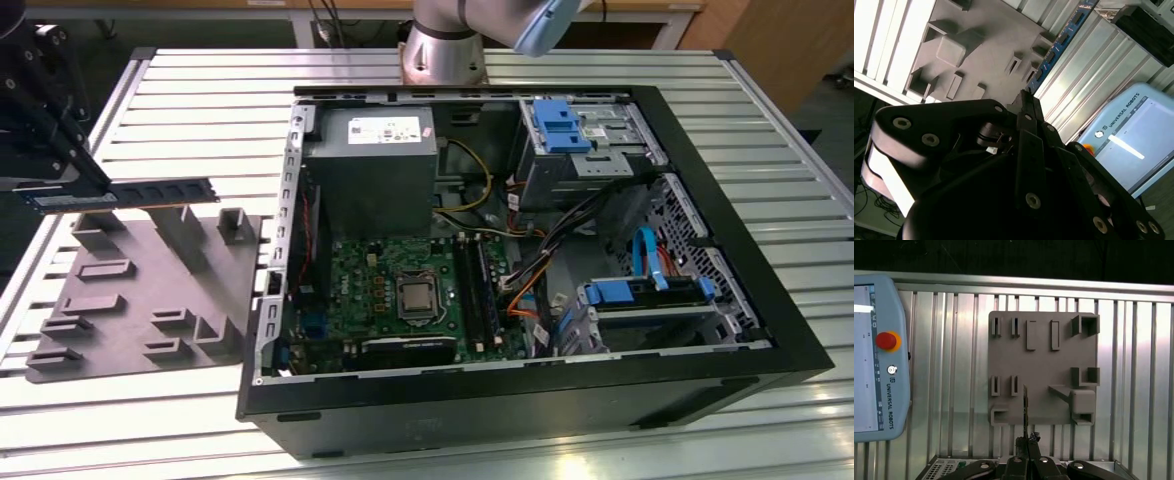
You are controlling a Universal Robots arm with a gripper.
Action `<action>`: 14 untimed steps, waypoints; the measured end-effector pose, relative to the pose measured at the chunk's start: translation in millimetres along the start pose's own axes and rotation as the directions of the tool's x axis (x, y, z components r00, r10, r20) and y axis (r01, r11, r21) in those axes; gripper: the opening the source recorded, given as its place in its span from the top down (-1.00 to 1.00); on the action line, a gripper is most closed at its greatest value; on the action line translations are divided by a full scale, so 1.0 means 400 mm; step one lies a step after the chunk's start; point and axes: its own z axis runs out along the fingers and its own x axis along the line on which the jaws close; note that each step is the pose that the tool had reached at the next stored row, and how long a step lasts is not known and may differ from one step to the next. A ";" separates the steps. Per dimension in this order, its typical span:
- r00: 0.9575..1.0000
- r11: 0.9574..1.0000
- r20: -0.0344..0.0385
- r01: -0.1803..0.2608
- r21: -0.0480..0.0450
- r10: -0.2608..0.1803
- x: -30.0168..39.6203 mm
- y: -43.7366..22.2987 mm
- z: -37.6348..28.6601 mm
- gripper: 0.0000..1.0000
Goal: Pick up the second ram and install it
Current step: 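Pick up the second ram and move it above second insertion slot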
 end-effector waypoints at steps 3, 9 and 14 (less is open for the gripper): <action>1.000 1.000 0.000 0.000 0.000 0.000 0.000 -0.002 0.000 0.77; 1.000 1.000 0.000 0.000 0.000 0.000 0.000 -0.004 0.000 0.77; 1.000 1.000 0.000 0.000 0.000 0.000 0.000 -0.007 0.000 0.77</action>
